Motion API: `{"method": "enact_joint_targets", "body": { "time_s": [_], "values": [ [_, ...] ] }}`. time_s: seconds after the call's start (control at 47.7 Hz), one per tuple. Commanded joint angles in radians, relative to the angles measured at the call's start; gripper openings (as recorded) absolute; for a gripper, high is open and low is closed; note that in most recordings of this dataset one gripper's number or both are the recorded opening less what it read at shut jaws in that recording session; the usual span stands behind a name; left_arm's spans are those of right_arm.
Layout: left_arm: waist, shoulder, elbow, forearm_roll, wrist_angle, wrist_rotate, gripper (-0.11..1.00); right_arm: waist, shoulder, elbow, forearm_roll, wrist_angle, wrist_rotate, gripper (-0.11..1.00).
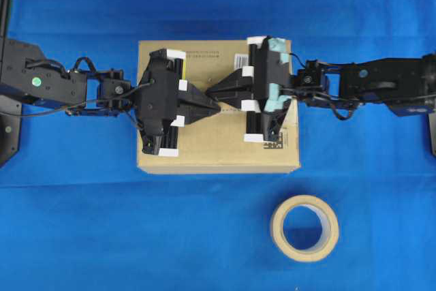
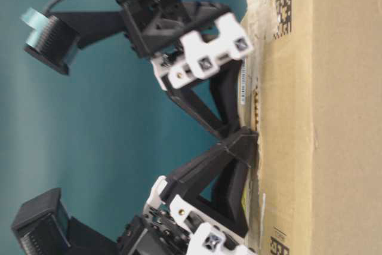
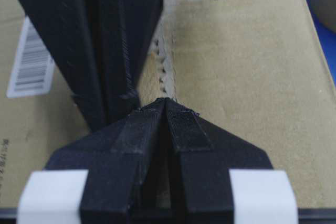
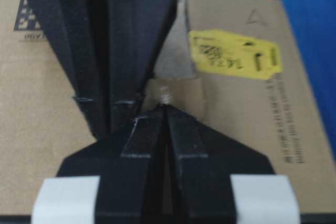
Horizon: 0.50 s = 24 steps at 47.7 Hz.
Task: Apply tape along the seams of the closed cardboard box to seal it securely.
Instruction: 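Press the tape flat along the seam with both grippers, sliding outward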
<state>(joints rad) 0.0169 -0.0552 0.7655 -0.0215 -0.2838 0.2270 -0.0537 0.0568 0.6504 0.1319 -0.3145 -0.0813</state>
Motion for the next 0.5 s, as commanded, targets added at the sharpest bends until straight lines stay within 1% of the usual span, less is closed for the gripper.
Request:
{"method": "enact_joint_targets", "body": {
  "time_s": [0.0, 0.189, 0.314, 0.482],
  "values": [
    [0.002, -0.002, 0.002, -0.002, -0.005, -0.012, 0.0, 0.009, 0.003, -0.023, 0.003, -0.011, 0.006, -0.01],
    [0.003, 0.018, 0.052, -0.002, -0.014, -0.049, 0.0, 0.028, 0.018, 0.009, 0.049, -0.005, 0.008, -0.01],
    [0.017, 0.018, 0.094, -0.002, -0.023, -0.074, 0.0, 0.043, 0.008, 0.055, 0.077, -0.005, 0.008, -0.01],
    [0.038, 0.023, 0.158, -0.005, -0.071, -0.084, 0.0, 0.063, -0.026, 0.124, 0.107, -0.011, 0.006, -0.01]
  ]
}}
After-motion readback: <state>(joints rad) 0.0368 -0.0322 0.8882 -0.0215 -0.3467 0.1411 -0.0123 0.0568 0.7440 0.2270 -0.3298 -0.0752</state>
